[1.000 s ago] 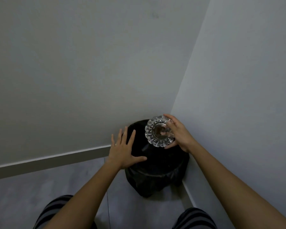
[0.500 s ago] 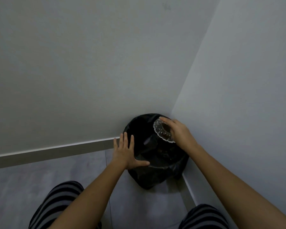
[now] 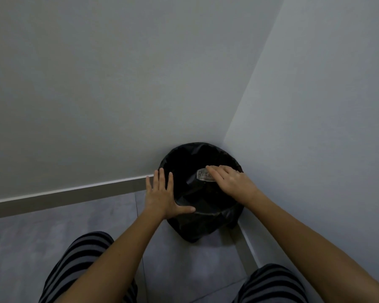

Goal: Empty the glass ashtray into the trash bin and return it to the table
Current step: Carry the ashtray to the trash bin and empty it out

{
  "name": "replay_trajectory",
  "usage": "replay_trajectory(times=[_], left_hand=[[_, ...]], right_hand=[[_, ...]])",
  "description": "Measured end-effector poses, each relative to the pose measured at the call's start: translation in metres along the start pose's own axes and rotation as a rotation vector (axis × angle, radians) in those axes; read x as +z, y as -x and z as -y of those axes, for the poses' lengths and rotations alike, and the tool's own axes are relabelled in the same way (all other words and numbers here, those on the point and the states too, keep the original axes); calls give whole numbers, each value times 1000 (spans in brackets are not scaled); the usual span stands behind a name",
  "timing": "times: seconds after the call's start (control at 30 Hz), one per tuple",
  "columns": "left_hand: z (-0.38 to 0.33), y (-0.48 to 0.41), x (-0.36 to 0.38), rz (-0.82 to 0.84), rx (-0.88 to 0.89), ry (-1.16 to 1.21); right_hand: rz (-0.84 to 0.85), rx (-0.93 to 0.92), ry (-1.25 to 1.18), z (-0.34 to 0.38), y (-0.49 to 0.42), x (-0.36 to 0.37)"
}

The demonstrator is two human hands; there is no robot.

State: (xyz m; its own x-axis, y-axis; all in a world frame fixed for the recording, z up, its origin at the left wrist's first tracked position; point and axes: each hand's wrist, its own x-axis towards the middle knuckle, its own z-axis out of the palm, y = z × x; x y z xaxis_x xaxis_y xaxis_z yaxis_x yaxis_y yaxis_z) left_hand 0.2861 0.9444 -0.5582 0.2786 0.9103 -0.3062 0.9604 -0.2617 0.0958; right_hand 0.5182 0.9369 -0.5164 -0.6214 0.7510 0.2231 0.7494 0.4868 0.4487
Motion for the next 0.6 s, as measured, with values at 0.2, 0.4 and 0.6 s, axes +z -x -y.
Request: replay_trajectory(times=[0.2,0.4,0.6], left_hand=[[-2,3,1,-31,-30,-11],[-6,3,2,-40,-39,-37],[-4,3,-4,-33,-48,-47]], right_hand=[[119,-245,-1,24,44,21],[30,-109,-69,18,46,20],[-3,-165,-52,17,52,18]])
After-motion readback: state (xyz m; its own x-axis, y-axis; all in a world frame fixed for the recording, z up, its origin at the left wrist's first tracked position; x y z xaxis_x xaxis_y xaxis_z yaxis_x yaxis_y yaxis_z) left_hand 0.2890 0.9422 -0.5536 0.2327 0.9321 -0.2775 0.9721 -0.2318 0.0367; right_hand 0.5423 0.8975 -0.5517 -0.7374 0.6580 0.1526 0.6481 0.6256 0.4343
